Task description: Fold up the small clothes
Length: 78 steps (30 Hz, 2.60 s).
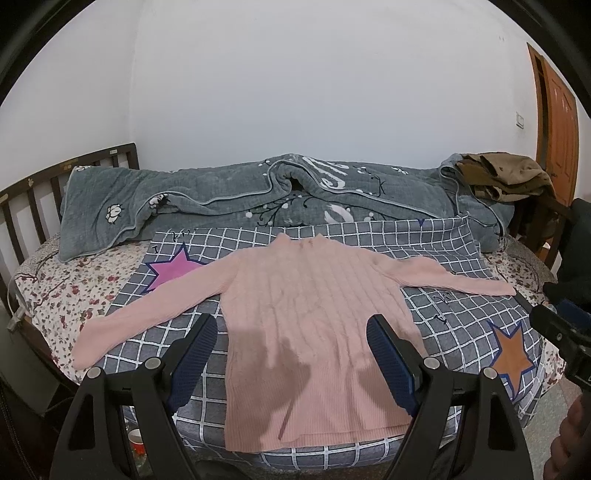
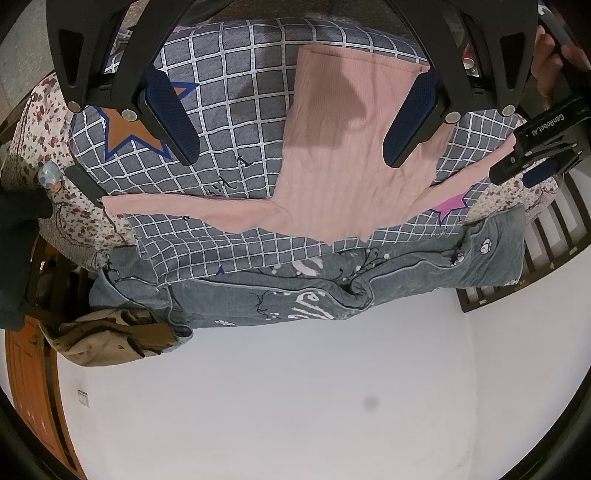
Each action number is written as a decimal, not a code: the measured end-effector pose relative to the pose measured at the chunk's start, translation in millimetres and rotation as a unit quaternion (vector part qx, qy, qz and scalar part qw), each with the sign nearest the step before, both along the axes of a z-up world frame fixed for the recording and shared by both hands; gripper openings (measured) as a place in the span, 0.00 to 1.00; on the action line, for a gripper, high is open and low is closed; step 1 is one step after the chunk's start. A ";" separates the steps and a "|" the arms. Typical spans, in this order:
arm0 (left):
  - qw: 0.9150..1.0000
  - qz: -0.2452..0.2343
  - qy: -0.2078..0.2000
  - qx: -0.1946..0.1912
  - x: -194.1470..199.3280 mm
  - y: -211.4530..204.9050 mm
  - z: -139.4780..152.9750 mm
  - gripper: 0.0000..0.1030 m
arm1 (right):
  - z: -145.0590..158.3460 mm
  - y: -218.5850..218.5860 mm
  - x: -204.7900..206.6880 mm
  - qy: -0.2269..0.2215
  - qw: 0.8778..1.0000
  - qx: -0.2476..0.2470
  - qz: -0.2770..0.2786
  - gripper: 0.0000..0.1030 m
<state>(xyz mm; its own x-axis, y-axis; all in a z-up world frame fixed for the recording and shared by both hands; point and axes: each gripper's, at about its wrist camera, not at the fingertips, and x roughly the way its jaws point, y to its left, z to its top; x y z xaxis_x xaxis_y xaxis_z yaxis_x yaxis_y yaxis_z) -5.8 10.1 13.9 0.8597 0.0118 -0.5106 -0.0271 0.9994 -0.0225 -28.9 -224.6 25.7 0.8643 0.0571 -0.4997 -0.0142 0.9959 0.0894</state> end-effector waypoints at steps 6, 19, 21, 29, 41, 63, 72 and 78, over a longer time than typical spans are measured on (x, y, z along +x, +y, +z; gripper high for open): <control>1.000 0.003 0.000 -0.001 0.4 0.2 0.6 0.80 | 0.4 -0.5 0.7 0.000 1.000 0.002 0.003 0.95; 0.999 0.043 0.007 -0.002 10.1 12.1 -1.1 0.84 | -0.1 4.4 7.2 -0.004 1.000 -0.018 -0.007 0.97; 0.998 0.056 0.007 0.007 14.0 15.5 -3.6 0.86 | -1.9 4.5 11.6 -0.005 1.000 -0.019 -0.008 0.98; 0.996 0.090 -0.001 -0.010 36.7 51.7 -35.5 0.96 | -20.3 13.0 38.9 -0.011 0.999 -0.035 -0.006 0.98; 0.976 0.147 0.076 -0.145 69.2 181.6 -138.8 0.94 | -78.7 42.6 95.3 0.034 0.999 -0.019 0.031 0.98; 0.898 0.292 0.042 -0.327 84.9 356.8 -215.3 0.51 | -132.2 58.9 130.2 0.090 0.995 -0.014 0.035 0.86; 0.898 0.354 0.046 -0.259 93.1 356.5 -181.9 0.10 | -123.0 36.3 134.8 0.067 0.997 -0.001 0.028 0.86; 0.937 0.308 0.003 -0.162 126.6 297.5 -107.3 0.10 | -117.5 13.2 145.4 0.046 0.998 0.009 0.039 0.86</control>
<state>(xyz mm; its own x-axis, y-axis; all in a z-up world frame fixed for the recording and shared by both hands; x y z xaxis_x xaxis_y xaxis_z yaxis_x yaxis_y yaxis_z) 120.7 307.6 -93.4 0.7381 0.3482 -0.5779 -0.5978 0.7346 -0.3209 116.6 -211.5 -91.9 0.8070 0.1317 -0.5756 -0.0820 0.9904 0.1117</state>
